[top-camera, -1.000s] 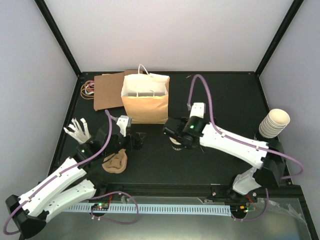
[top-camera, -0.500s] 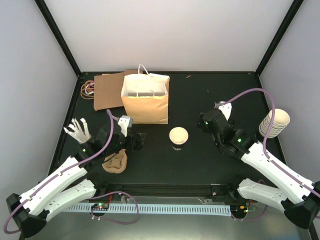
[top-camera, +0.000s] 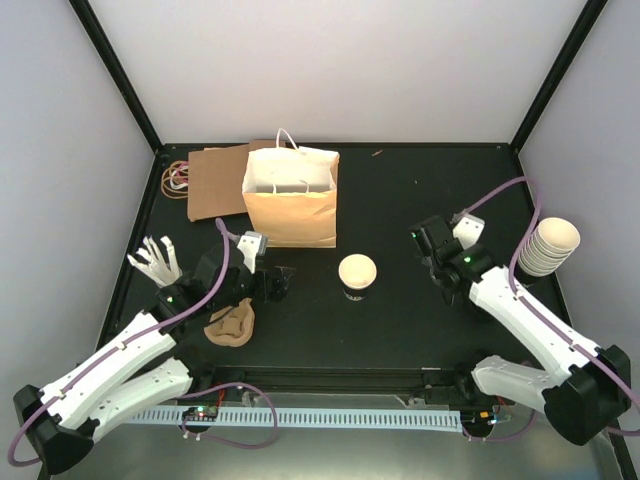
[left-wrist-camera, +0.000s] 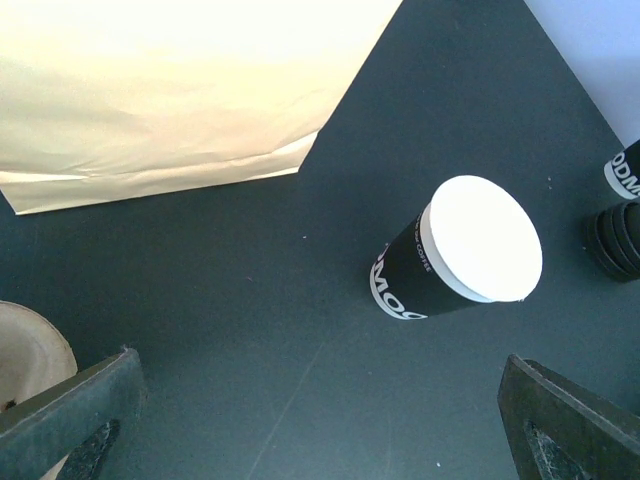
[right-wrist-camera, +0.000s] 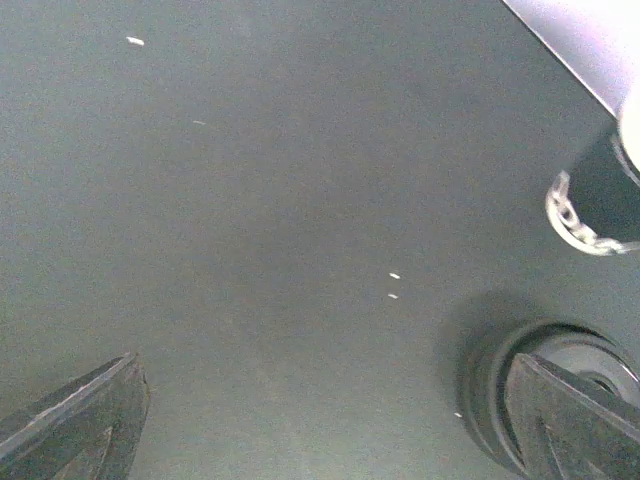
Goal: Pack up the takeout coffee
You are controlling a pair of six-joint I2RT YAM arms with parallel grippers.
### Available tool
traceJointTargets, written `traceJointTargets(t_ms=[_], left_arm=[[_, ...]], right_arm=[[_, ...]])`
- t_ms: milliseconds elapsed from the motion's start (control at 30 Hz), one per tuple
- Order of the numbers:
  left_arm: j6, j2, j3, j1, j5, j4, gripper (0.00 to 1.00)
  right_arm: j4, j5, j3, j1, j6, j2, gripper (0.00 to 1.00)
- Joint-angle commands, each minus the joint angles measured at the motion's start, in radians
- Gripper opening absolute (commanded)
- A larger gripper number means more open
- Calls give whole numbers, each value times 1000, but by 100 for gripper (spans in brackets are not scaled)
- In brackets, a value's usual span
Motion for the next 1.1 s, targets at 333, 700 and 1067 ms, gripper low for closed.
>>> traceJointTargets(t_ms=[333,700,1067], left_arm=[[23,-9,34,6,26,8,99],[36,22,59,6,43,4,99],[26,41,89,6,41,-21,99]], right_arm=[[-25,-36,-219,-302,183,-93,100],[49,-101,-287,-430,176,-54,100],[119,-129,-351,-486,127,-107,100]])
